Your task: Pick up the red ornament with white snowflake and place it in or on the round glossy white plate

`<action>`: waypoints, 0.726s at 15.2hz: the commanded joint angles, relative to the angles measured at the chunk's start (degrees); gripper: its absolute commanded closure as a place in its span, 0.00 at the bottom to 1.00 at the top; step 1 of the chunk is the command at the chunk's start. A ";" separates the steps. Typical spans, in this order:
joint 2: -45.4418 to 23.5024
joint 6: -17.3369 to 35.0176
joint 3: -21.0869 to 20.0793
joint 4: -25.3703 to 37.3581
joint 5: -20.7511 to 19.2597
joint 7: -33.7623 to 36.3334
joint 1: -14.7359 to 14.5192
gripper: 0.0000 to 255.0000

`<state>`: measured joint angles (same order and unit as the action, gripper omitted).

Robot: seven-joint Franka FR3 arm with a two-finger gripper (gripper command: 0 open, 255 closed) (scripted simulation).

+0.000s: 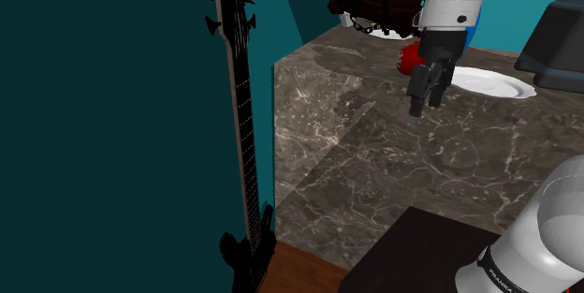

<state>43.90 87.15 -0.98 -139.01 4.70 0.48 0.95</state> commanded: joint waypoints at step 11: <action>-12.33 2.40 14.53 15.26 4.08 -12.62 1.55 0.00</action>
<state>33.29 89.04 11.92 -124.96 8.09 -10.59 2.46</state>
